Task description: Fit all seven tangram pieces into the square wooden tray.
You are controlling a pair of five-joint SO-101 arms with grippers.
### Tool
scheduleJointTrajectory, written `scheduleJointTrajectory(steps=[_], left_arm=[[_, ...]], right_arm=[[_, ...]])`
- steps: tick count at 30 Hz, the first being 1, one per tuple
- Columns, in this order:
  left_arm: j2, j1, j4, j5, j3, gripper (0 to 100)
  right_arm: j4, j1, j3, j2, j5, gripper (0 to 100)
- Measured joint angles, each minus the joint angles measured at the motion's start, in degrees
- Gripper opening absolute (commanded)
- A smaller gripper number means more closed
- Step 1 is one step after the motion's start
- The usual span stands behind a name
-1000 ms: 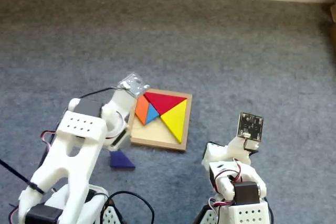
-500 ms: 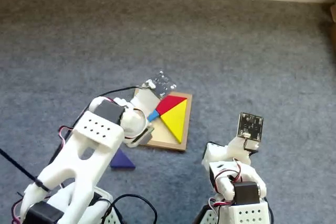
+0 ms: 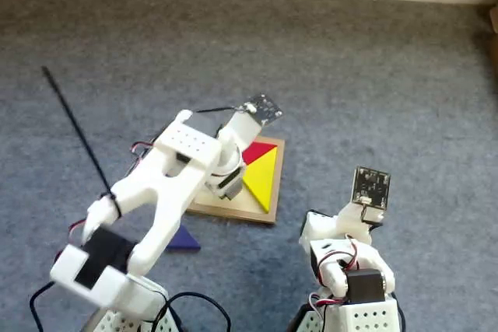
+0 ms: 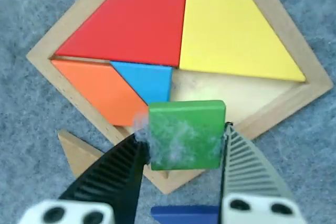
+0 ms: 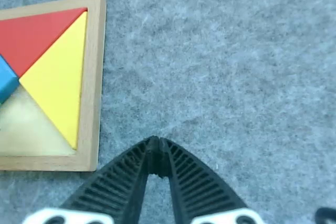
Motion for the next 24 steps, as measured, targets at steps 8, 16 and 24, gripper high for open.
scheduleJointTrajectory(steps=[8,16,24], left_arm=[[6.6,1.6,-0.2,2.6,-3.6,29],[6.6,1.4,-0.2,5.7,-4.5,29],[5.8,0.4,-0.2,5.6,-3.9,29]], right_arm=[[0.0,0.0,0.0,0.0,0.0,0.8],[0.0,0.0,0.0,0.0,0.0,0.8],[0.0,0.0,0.0,0.0,0.0,0.8]])
